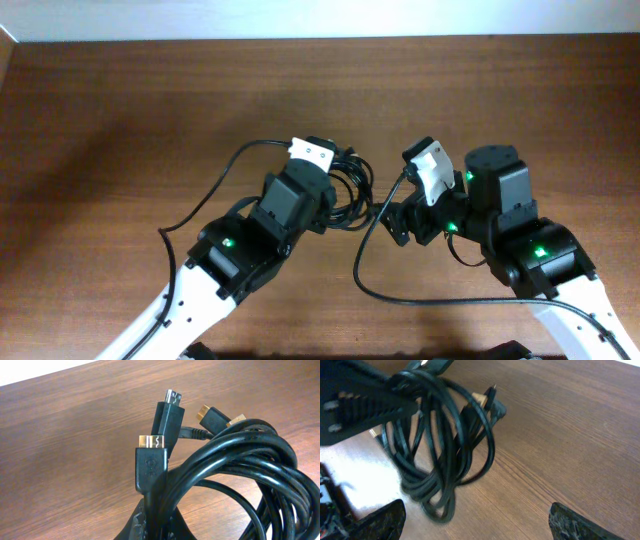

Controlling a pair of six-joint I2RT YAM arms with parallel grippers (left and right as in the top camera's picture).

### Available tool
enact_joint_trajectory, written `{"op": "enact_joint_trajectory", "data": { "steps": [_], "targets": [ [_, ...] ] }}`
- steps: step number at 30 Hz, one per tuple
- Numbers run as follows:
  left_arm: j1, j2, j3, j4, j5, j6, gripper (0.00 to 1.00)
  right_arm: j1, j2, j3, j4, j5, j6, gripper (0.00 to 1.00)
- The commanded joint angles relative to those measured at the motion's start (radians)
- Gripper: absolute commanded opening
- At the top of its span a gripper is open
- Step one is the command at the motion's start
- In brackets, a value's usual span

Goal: Untangle cables

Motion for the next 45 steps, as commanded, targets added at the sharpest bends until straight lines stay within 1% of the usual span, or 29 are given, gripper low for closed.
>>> {"op": "enact_joint_trajectory", "data": {
  "steps": [1,4,6,12,14,15,20,22,27,29,33,35,38,40,43,45],
  "targets": [
    [-0.031,-0.004,0.023,0.029,0.05,-0.002,0.0,0.006,0.048,0.021,0.014,0.032,0.029,0.9],
    [-0.035,-0.004,0.023,0.032,0.09,-0.003,0.0,0.005,0.111,0.021,0.014,0.168,0.03,0.9],
    [-0.035,-0.016,0.023,0.04,0.135,-0.003,0.0,0.005,0.143,0.021,0.013,0.24,0.06,0.9],
    [-0.035,-0.117,0.023,0.046,0.237,-0.002,0.0,0.005,0.181,0.021,0.017,0.267,0.079,0.9],
    [-0.035,-0.15,0.023,0.046,0.238,-0.002,0.0,0.005,0.18,0.021,0.024,0.216,0.078,0.9],
    [-0.035,-0.151,0.023,0.047,0.238,-0.002,0.0,0.005,0.18,0.021,0.031,0.151,0.072,0.9],
    [-0.031,-0.148,0.023,0.059,0.224,-0.003,0.0,0.005,0.18,0.021,0.031,-0.13,-0.062,0.91],
    [-0.029,-0.148,0.023,0.058,0.157,-0.034,0.0,0.005,0.18,0.021,0.032,-0.243,-0.116,0.91],
    [-0.028,-0.148,0.023,0.048,0.095,-0.051,0.0,0.005,0.18,0.021,0.04,-0.37,-0.119,0.91],
    [-0.028,-0.148,0.023,0.036,0.076,-0.075,0.0,0.005,0.18,0.021,0.058,-0.443,-0.118,0.91],
    [-0.027,-0.148,0.023,0.032,0.031,-0.079,0.0,0.005,0.18,0.021,0.09,-0.579,-0.118,0.91],
    [-0.027,-0.148,0.023,0.033,0.026,-0.087,0.0,0.005,0.18,0.021,0.097,-0.622,-0.113,0.91],
    [-0.027,-0.148,0.023,0.04,0.006,-0.148,0.0,0.005,0.18,0.021,0.108,-0.637,-0.068,0.91],
    [-0.027,-0.148,0.023,0.048,0.001,-0.19,0.0,0.005,0.18,0.021,0.107,-0.636,-0.068,0.91],
    [-0.027,-0.148,0.023,0.055,-0.007,-0.192,0.0,0.005,0.18,0.021,0.107,-0.624,-0.047,0.91],
    [-0.027,-0.149,0.023,0.055,-0.044,-0.192,0.0,0.005,0.18,0.021,0.094,-0.595,-0.042,0.91]
  ]
}}
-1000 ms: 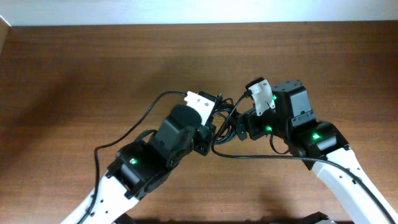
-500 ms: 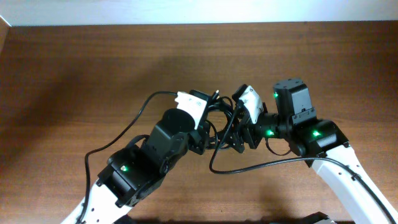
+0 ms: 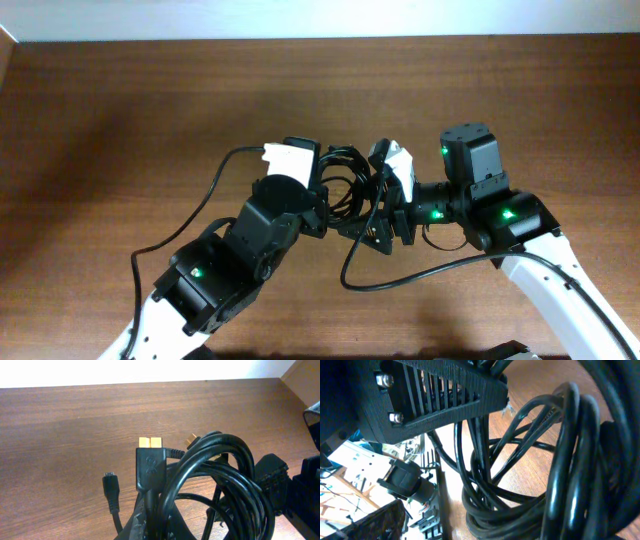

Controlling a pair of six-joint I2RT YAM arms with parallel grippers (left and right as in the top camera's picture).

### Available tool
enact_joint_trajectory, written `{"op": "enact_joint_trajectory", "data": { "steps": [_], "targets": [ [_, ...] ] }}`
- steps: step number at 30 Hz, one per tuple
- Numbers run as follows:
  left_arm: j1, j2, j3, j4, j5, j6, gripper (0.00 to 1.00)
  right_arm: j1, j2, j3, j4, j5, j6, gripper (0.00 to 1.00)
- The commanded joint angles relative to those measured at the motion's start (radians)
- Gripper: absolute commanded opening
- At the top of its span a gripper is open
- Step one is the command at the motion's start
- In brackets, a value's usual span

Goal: Untangle cables

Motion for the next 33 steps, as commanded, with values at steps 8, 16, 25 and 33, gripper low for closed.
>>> {"op": "enact_joint_trajectory", "data": {
  "steps": [8,16,25,33],
  "targets": [
    [0.027,-0.079,0.023,0.006,-0.06,-0.03,0.0,0.004,0.004,-0.006,-0.015,0.272,0.253,0.9],
    [0.136,-0.093,0.023,-0.076,-0.112,-0.415,0.0,0.005,-0.021,-0.006,-0.014,0.15,0.371,0.96],
    [0.136,-0.092,0.023,-0.113,-0.069,-0.93,0.0,0.017,-0.021,-0.006,0.116,-0.309,0.371,0.8],
    [0.136,-0.068,0.023,-0.071,-0.053,-1.015,0.0,0.063,-0.019,-0.006,0.184,-0.203,0.371,0.79]
  ]
}}
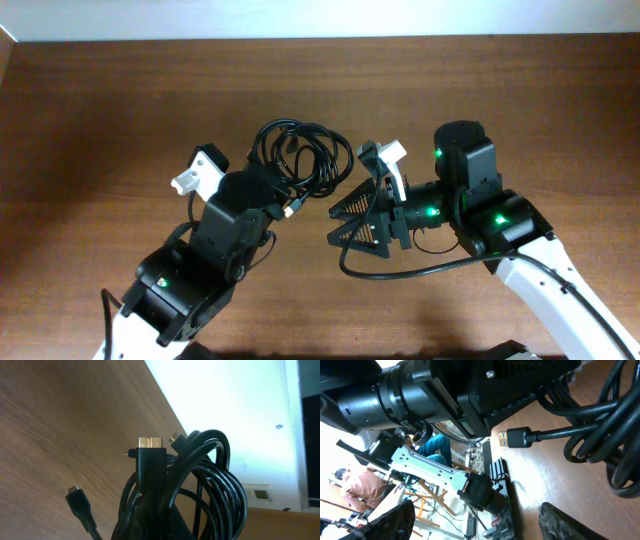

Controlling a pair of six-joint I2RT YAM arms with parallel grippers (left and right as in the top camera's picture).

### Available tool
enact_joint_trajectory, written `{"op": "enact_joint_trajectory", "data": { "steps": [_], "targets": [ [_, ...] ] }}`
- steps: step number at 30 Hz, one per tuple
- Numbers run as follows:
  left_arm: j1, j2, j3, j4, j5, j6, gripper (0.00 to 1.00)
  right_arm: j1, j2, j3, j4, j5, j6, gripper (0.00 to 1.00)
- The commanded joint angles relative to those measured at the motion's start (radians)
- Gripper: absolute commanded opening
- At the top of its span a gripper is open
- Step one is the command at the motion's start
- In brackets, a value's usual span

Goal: Untangle cables

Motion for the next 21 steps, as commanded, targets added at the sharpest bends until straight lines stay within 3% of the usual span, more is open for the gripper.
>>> {"op": "enact_joint_trajectory", "data": {
  "steps": [1,10,15,21],
  "targets": [
    [0.006,0.013,0.023,0.027,0.018,-0.037,0.0,0.008,-0.013,-0.003,0.01,0.1,-0.009,0.79],
    [0.005,0.013,0.023,0.042,0.123,-0.037,0.0,0.008,-0.012,-0.003,0.029,0.309,-0.009,0.74],
    [0.005,0.013,0.023,0.046,0.114,-0.038,0.0,0.009,-0.012,-0.003,0.035,0.306,-0.009,0.64],
    [0.005,0.021,0.023,0.048,0.099,-0.109,0.0,0.009,-0.012,-0.003,0.028,0.256,-0.009,0.61]
  ]
}}
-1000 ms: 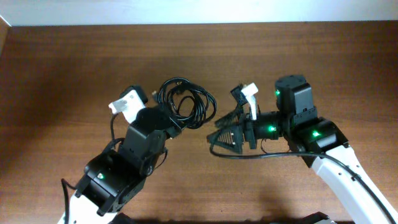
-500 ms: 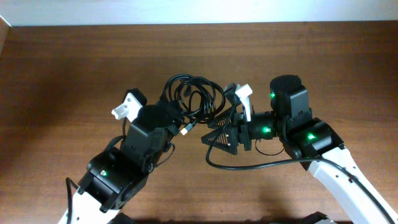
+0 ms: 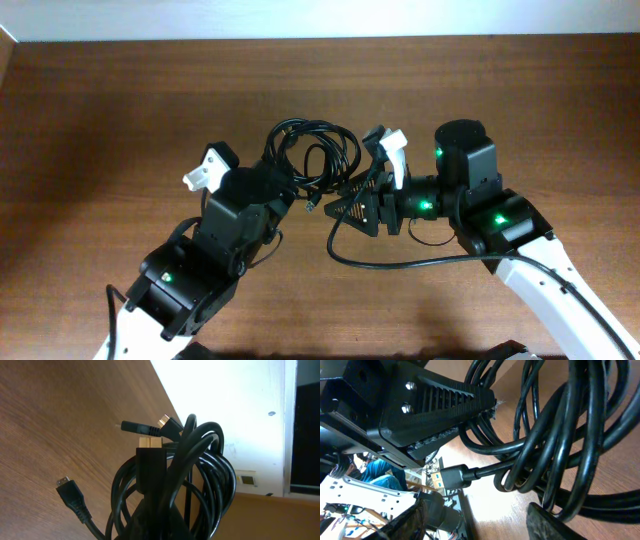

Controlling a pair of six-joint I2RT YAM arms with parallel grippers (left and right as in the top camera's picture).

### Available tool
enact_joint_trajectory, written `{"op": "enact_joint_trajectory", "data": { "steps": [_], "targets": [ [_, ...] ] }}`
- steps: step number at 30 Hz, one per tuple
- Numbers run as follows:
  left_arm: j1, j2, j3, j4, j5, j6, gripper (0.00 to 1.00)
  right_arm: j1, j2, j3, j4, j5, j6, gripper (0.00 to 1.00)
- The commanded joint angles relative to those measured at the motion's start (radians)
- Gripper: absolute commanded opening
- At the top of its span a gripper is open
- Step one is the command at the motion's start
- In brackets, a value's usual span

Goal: Untangle cables

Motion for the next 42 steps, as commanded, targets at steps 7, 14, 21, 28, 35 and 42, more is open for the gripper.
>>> {"op": "enact_joint_trajectory", "data": {
  "steps": [7,14,21,28,35,42],
  "targets": [
    [0.002,0.014,0.023,0.013,-0.001,-0.064,0.0,0.008,-0.012,-0.003,0.002,-0.039,-0.01,0.58],
    [0.002,0.04,0.023,0.033,0.069,-0.098,0.0,0.008,-0.01,-0.003,0.008,0.073,-0.013,0.45],
    [0.002,0.033,0.023,0.033,0.117,-0.098,0.0,0.008,-0.01,-0.003,0.007,0.195,-0.013,0.45],
    [0.002,-0.005,0.023,0.033,0.116,-0.098,0.0,0.008,-0.01,-0.003,0.008,0.226,-0.062,0.35],
    [0.002,-0.005,0.023,0.034,0.184,-0.098,0.0,0.008,-0.01,-0.003,0.008,0.26,-0.062,0.23],
    [0.002,-0.005,0.023,0.046,0.252,-0.097,0.0,0.008,-0.01,-0.003,0.008,0.268,-0.062,0.27]
  ]
}}
